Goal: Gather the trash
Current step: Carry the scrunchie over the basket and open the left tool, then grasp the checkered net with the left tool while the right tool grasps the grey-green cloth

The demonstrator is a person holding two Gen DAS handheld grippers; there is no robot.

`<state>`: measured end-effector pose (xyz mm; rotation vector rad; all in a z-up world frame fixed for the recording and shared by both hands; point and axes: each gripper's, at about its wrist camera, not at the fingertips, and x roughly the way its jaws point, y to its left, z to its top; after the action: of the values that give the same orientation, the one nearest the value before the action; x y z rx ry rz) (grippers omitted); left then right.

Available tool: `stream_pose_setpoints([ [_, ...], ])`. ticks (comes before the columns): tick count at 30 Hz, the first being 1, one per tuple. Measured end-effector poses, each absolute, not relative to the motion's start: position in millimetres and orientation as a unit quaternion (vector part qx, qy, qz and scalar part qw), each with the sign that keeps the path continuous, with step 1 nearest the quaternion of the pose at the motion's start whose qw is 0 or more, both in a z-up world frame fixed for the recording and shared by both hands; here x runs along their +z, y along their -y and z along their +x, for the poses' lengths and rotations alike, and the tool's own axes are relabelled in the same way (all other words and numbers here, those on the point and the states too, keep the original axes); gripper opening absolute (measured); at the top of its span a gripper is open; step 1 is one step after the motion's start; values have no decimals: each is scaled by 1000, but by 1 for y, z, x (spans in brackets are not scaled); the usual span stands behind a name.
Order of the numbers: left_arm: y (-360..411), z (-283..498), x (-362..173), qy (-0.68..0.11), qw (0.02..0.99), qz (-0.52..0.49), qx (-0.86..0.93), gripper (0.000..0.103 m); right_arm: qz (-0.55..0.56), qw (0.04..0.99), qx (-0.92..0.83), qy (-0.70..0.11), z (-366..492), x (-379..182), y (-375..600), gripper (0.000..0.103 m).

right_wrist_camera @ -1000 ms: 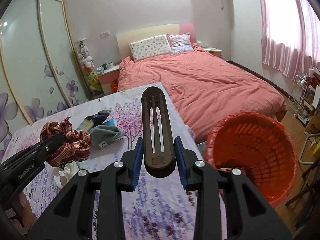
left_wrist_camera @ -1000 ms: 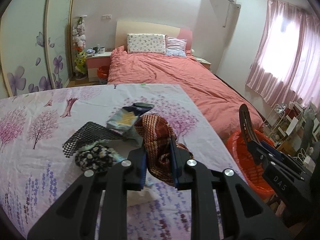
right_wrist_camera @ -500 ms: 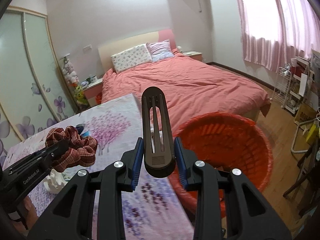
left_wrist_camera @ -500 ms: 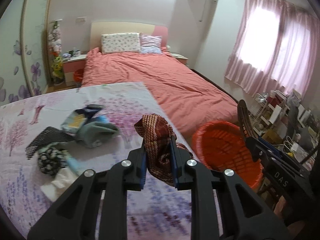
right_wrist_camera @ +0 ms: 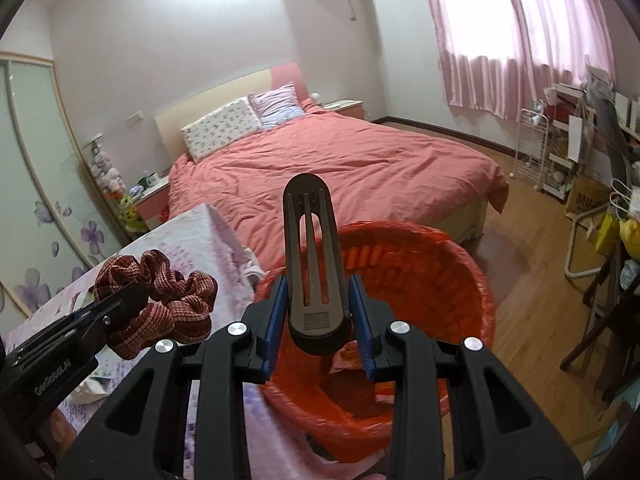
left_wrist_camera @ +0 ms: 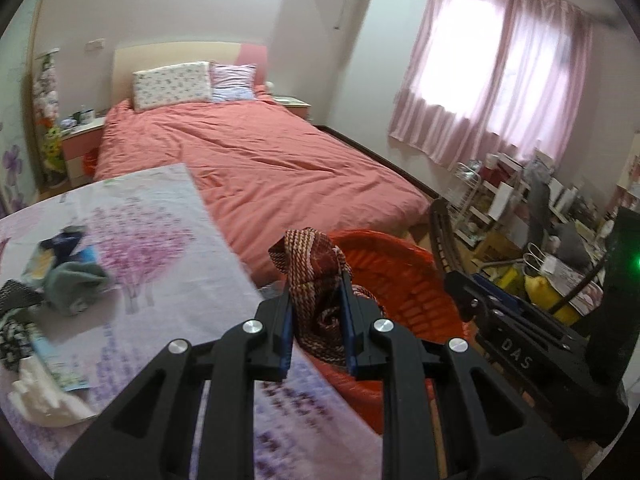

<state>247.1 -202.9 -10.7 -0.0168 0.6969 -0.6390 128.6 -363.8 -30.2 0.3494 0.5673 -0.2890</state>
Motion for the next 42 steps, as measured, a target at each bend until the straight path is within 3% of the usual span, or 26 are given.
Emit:
stream_pose_setpoints([
  [7, 245, 256, -27, -346, 876, 5, -336, 21, 199, 926, -155, -279, 133, -41, 392, 32],
  [12, 263, 270, -41, -366, 871, 11, -326, 37, 212, 923, -152, -284, 140, -48, 405, 33],
  [15, 262, 277, -48, -377, 871, 11, -316, 43, 219, 919, -156, -288, 140, -52, 412, 46],
  [17, 259, 278, -51, -379, 872, 13, -309, 45, 221, 918, -158, -290, 137, -54, 412, 46],
  [29, 189, 261, -45, -354, 903, 46, -241, 54, 179, 926, -158, -292, 131, -39, 386, 46],
  [42, 77, 262, -44, -365, 918, 8, -156, 55, 132, 936, -98, -311, 145, -33, 314, 46],
])
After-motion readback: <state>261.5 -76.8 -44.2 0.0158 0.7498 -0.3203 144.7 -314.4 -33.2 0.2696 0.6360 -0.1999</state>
